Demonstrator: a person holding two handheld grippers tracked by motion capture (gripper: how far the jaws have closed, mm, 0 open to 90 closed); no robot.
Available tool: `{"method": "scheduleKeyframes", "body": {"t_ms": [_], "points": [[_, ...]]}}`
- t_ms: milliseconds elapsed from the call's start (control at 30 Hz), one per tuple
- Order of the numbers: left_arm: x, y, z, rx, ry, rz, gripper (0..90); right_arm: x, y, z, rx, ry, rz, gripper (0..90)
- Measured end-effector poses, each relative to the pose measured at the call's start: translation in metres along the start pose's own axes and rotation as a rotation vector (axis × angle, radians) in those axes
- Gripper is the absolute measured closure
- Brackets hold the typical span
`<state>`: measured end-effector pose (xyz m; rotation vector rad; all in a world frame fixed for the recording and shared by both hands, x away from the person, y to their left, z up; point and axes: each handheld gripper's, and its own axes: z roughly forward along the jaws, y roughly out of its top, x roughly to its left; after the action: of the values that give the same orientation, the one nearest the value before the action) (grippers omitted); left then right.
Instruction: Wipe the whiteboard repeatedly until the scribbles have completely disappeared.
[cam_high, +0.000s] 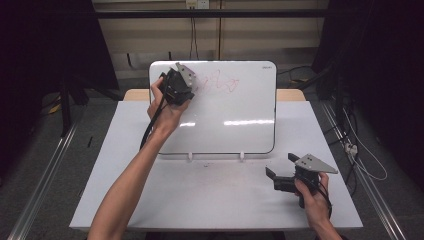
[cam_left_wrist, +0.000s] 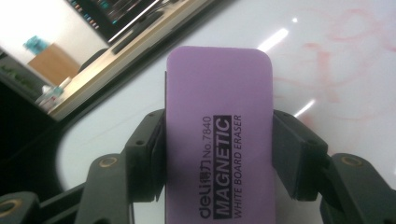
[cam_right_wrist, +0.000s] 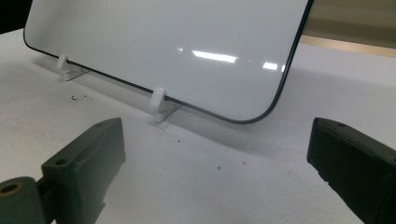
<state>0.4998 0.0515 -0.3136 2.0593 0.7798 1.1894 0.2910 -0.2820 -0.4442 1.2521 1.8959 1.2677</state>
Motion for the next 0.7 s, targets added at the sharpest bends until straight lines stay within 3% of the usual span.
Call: {"method": "scheduleKeyframes", "body": {"t_ms": [233,300,400,700], "points": [[-0.041,-0.004,-0.005,-0.026,-0.078,0.037,41.1,0.001,0.0,-0.001,-0.005,0.004,-0.006,4.0],[-0.045,-0.005,-0.006,-0.031,-0.071,0.044,41.1,0.001,0.0,-0.001,-0.005,0.004,-0.005,4.0],[-0.036,-0.003,-0.004,-0.036,-0.094,0.033,41.2,0.0,0.0,-0.001,-0.005,0.004,-0.004,4.0],[0.012,0.015,0.006,-0.033,-0.003,-0.059,41.1,-0.001,-0.001,-0.001,-0.005,0.006,0.001,4.1]]}}
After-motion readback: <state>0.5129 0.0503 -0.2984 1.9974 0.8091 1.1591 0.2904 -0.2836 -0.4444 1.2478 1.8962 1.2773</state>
